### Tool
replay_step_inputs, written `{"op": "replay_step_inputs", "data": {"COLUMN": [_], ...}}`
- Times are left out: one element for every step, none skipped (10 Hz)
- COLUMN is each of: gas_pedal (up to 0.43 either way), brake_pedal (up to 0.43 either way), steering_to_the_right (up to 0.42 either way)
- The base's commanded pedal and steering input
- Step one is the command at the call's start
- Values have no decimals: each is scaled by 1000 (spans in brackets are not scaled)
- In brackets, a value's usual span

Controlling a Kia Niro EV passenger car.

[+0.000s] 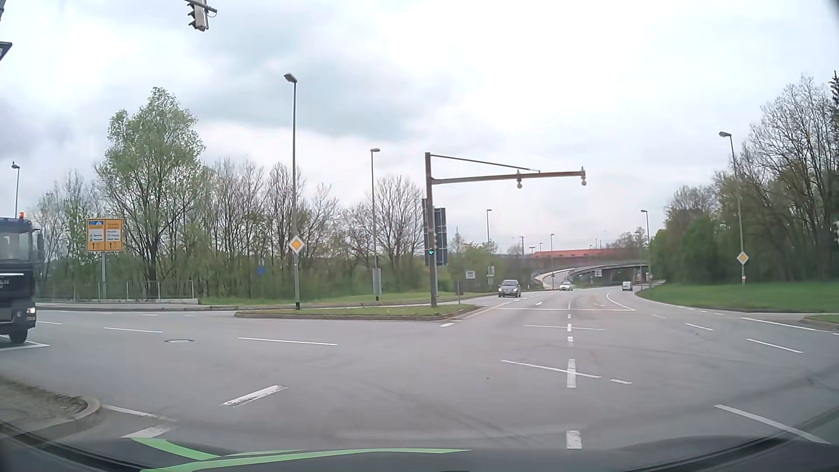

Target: Follow the waypoints while adhering to traffic rules and regulations

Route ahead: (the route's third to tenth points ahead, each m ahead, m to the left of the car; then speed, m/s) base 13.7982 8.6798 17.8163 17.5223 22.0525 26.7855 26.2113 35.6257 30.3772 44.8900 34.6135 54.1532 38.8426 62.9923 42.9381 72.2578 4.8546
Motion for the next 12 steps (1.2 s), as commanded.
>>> {"op": "replay_step_inputs", "data": {"gas_pedal": [177,177,177,177,177,177,177,177,177,177,177,177], "brake_pedal": [0,0,0,0,0,0,0,0,0,0,0,0], "steering_to_the_right": [-217,-233,-249,-269,-293,-309,-316,-326,-336,-338,-338,-338]}}
